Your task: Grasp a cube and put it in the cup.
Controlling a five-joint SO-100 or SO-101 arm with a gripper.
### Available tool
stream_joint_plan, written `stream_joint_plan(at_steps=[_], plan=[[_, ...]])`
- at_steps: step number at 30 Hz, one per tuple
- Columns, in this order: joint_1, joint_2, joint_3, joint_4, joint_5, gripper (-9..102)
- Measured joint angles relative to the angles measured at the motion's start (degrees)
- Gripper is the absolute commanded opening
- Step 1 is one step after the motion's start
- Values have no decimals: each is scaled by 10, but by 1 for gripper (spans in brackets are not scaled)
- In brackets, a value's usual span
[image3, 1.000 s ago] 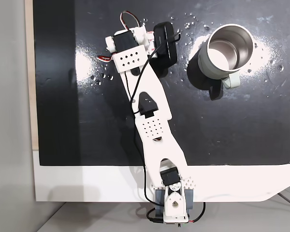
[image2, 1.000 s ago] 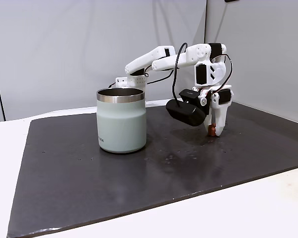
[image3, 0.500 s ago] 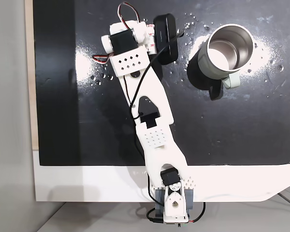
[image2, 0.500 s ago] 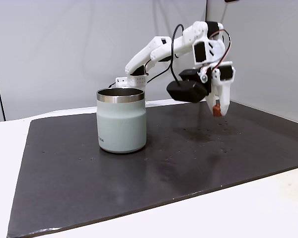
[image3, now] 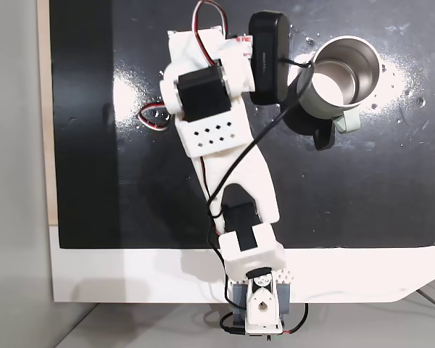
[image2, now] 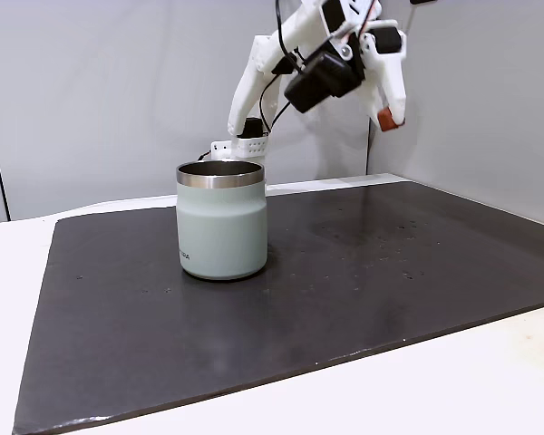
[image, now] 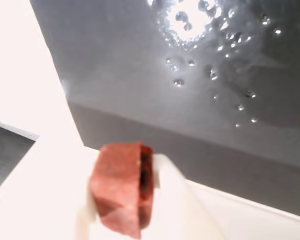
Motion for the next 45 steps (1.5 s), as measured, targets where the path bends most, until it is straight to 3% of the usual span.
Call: stream_joint_plan(at_steps=[8,18,27,40,45], plan=[[53,55,55,1,7,0],[232,56,47,62,-1,0],[370,40,39,67,-63,0],[397,-33,-27,67,-101,1],[398,-45,-47,67,-106,15]])
